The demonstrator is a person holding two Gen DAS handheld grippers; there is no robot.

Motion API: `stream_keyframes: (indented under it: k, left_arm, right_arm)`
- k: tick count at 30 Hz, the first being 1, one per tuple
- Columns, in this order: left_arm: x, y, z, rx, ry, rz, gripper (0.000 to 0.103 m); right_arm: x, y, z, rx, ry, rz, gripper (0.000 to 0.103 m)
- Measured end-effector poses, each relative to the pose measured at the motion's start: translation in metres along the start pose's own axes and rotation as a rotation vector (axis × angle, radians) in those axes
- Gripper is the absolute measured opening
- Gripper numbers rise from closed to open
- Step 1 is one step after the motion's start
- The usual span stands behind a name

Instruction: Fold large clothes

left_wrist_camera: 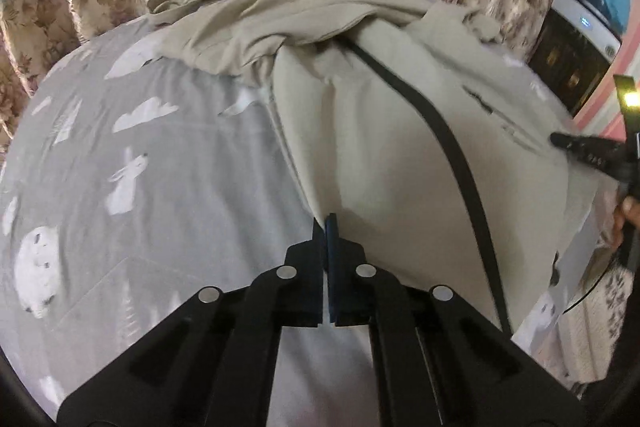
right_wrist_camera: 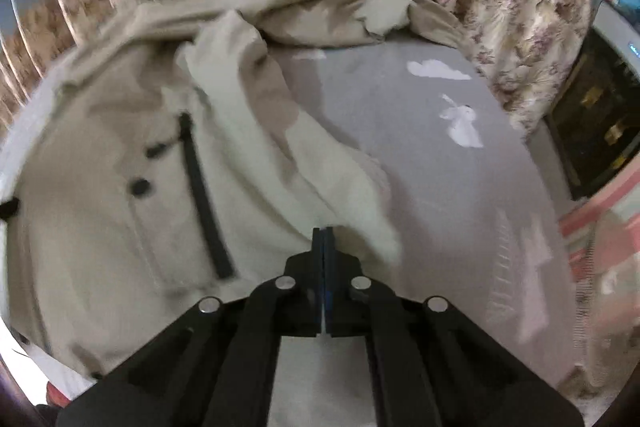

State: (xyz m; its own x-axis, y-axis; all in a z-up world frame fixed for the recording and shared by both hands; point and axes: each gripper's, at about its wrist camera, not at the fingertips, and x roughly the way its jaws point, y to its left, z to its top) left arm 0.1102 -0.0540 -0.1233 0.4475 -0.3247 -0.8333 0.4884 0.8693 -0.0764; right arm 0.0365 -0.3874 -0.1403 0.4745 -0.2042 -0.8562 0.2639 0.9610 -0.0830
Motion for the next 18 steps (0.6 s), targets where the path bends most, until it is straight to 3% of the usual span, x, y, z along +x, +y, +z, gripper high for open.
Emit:
stream_keyframes:
  k: [2,4,5,6,7,8,12,18]
  left_arm:
    - [-0.001,-0.001,0.000,0.038,0.024,0.012,0.006]
    - [-0.007,0.000,0.002,0.051,0.008,0.069,0.014]
    - [-0.012,0.000,0.007,0.064,-0.009,0.104,0.041]
    - [-0.019,0.004,0.012,0.064,-0.029,0.135,0.078]
    - [-0.027,0.009,0.017,0.059,-0.062,0.164,0.089]
    - [-0.033,0.012,0.021,0.058,-0.084,0.181,0.092]
    - [-0.038,0.028,0.055,0.062,-0.102,0.207,0.092]
    - [-0.001,0.027,0.124,0.076,-0.107,0.128,0.092]
  right_arm:
    - [-0.006,-0.007,0.006,0.018,-0.008,0.019,0.002]
    - [-0.020,-0.017,0.020,0.069,-0.064,0.093,0.003]
    - [-0.028,-0.021,0.027,0.095,-0.098,0.127,0.007]
    - [-0.039,-0.027,0.041,0.122,-0.150,0.163,0.025]
    - [-0.044,-0.029,0.053,0.134,-0.183,0.169,0.053]
    - [-0.048,-0.030,0.066,0.140,-0.217,0.166,0.060]
    - [-0.056,-0.037,0.119,0.144,-0.304,0.186,0.061]
    - [0.006,-0.044,0.184,0.287,-0.211,0.335,0.061]
